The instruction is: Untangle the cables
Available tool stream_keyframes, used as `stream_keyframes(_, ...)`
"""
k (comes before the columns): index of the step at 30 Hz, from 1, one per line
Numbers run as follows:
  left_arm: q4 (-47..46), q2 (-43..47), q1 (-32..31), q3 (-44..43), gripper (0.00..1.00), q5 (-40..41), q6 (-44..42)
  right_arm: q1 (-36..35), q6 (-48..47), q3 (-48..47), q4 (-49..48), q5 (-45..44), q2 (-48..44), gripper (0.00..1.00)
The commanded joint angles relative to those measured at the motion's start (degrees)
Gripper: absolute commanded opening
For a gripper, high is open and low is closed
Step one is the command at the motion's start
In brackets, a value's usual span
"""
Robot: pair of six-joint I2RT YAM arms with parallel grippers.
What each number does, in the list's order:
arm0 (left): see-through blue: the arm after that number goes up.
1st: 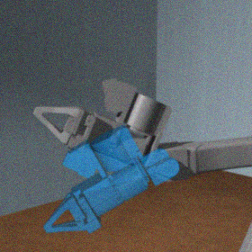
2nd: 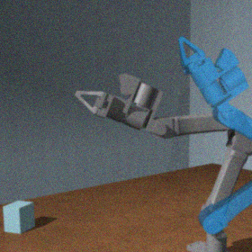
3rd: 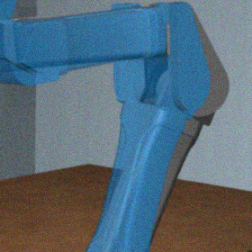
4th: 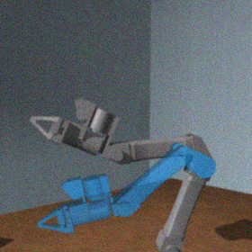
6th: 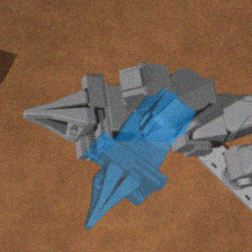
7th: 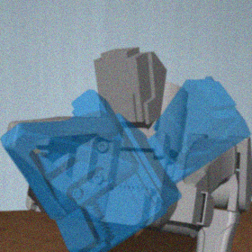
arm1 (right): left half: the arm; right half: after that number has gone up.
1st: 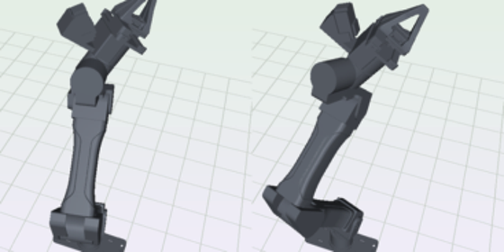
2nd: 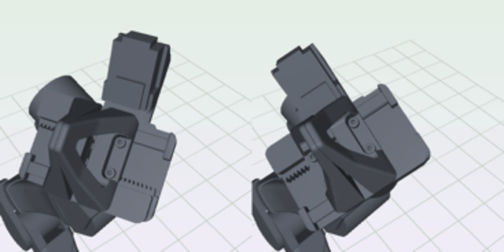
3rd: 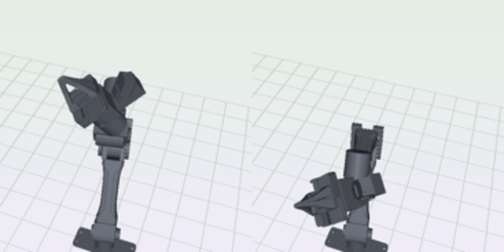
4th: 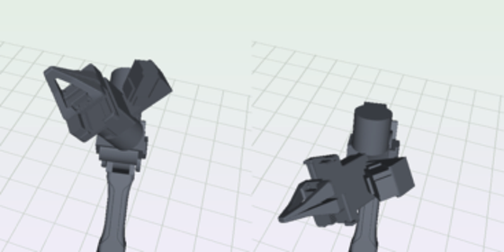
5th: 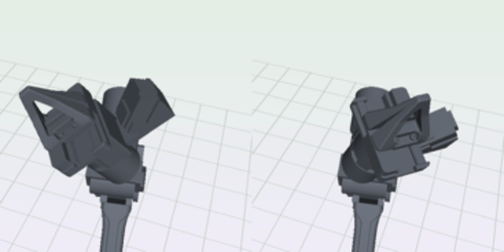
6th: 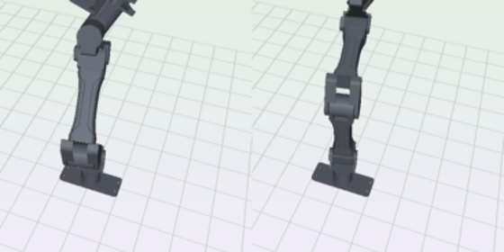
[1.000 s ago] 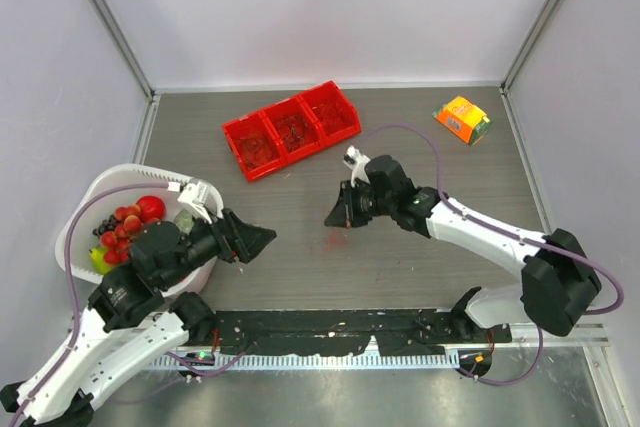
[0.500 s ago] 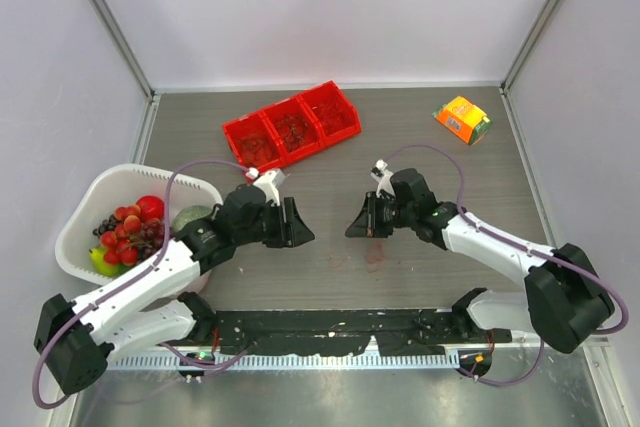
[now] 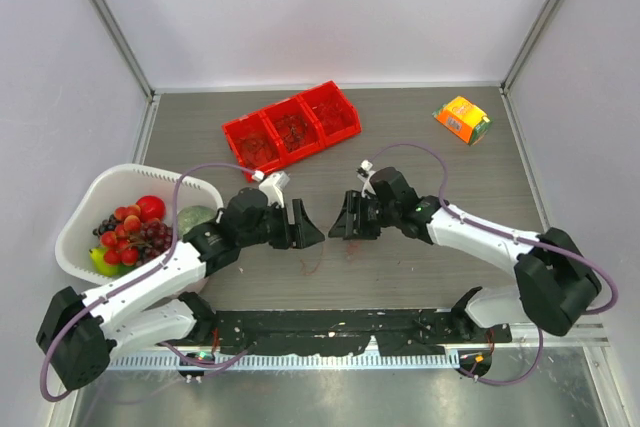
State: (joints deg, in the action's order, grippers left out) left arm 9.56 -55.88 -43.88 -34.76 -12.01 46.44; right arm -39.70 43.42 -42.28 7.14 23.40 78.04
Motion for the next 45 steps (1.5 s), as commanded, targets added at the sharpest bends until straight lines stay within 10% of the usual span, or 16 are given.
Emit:
stream_keyframes(1, -3.2, -4.1, -0.1, -0.3, 0.72, 0.8, -1.7, 0.2, -4.6, -2.7, 12.2, -12.7, -7.2, 0.53)
stream_keyframes(17, -4.1, -26.4, -3.8, -7.2, 0.54, 9.6, -4.3, 0.2, -3.1, 8.4, 8.5, -17.3, -8.6, 0.3)
stream_keyframes(31, -8.7, -30.2, -4.0, -6.4, 0.58, 11.0, -3.1, -0.4, 1.6, 14.6, -10.0, -9.4, -3.3, 0.32)
stream_keyframes(40, -8.9, -32.7, -3.9, -7.2, 0.39, 13.7, -3.2, -0.9, 4.5, 16.0, -15.9, -10.1, -2.0, 0.34)
stream_keyframes(45, -9.2, -32.9, -3.9, -7.1, 0.12, 12.9, -3.2, -0.9, 7.4, 17.6, -18.7, -10.2, -3.9, 0.36)
